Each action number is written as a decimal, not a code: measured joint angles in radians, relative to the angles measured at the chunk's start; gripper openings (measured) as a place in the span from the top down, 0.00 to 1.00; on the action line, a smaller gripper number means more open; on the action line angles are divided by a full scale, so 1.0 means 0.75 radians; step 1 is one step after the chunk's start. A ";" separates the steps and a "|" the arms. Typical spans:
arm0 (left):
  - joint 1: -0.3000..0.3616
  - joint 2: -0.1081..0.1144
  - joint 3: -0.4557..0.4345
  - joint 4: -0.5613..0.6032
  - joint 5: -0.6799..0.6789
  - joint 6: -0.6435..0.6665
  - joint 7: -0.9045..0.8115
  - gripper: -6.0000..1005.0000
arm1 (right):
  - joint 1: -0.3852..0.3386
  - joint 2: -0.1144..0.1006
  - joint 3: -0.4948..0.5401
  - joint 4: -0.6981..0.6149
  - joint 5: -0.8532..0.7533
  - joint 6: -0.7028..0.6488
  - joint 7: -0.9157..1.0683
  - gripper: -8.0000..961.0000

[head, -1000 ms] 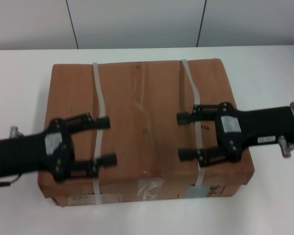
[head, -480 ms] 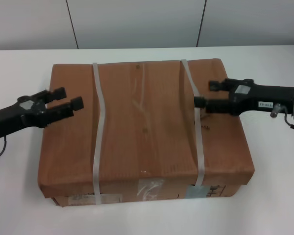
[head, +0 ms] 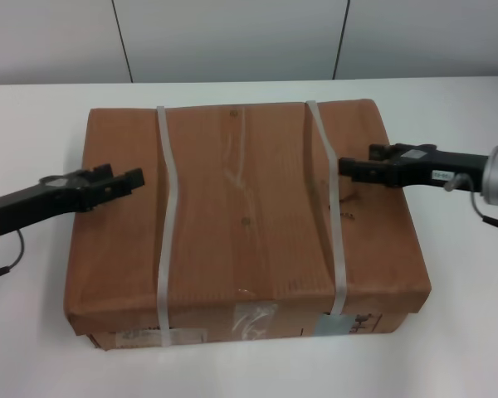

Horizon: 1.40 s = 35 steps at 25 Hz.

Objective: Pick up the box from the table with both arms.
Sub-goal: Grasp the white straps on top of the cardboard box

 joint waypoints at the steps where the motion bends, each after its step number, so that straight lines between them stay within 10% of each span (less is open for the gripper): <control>1: -0.008 0.000 0.000 0.007 0.013 -0.016 -0.009 0.18 | 0.011 0.005 -0.003 0.011 0.000 0.012 0.001 0.13; 35: -0.163 -0.004 -0.002 0.178 0.300 -0.227 -0.135 0.19 | 0.155 0.073 -0.085 0.179 -0.008 0.143 -0.007 0.17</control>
